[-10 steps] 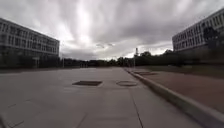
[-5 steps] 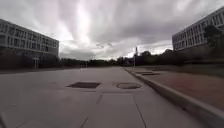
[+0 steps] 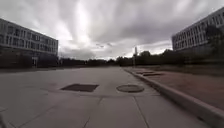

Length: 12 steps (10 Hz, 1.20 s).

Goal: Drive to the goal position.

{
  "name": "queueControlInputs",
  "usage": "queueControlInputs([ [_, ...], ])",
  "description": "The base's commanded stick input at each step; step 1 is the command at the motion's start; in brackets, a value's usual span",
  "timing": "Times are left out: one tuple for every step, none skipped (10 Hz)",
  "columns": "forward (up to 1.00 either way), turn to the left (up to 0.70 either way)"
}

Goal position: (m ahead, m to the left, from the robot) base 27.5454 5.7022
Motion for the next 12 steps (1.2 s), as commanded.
queueControlInputs([
  [0.7, 0.0],
  [0.7, 0.0],
  [0.7, 0.0],
  [0.7, 0.0],
  [0.7, 0.0],
  [0.7, 0.0],
  [0.7, 0.0],
  [0.7, 0.0],
  [0.7, 0.0],
  [0.7, 0.0],
  [0.7, 0.0],
  [0.7, 0.0],
])
